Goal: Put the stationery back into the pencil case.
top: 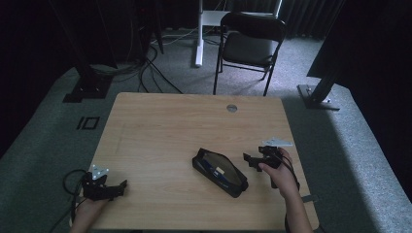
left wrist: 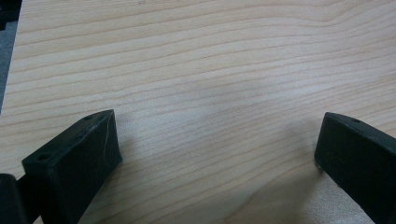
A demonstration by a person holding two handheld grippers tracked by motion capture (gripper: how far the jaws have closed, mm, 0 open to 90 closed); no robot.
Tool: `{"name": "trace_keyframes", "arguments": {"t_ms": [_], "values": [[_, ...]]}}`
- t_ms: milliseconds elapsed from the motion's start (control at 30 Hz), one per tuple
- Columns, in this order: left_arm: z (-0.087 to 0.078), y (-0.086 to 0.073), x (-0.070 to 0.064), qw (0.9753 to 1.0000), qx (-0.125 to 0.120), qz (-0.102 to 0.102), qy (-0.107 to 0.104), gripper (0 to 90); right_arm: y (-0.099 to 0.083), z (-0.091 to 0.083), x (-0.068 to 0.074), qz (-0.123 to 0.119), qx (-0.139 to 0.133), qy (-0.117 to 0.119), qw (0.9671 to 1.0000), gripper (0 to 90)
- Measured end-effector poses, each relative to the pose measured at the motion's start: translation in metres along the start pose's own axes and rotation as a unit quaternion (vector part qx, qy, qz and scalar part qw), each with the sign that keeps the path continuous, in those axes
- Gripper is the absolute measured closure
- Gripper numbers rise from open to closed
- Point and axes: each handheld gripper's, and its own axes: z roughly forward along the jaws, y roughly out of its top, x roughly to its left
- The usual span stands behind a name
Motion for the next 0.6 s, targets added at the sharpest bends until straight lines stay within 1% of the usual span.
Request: {"name": "trace_keyframes", "arguments": {"t_ms": [133,267,467,600], "values": [[0.0,0.0,0.0,1.0,0.0,0.0,0.0,0.3,-0.007,-0.001,-0.005,0.006,0.001,-0.003,1.0,20.1],[0.0,0.0,0.0,1.0,0.0,0.0,0.0,0.3,-0.014,-0.003,-0.009,0.008,-0.001,-0.002,1.0,20.1],[0.0,0.0,0.0,1.0,0.0,0.0,0.0,0.3,-0.025,-0.006,-0.015,0.015,-0.003,-0.016,0.9997,20.2],[0.0,0.0,0.0,1.0,0.0,0.0,0.0,0.3,-0.032,-0.009,-0.02,0.018,0.0,-0.031,0.9994,20.3]]}}
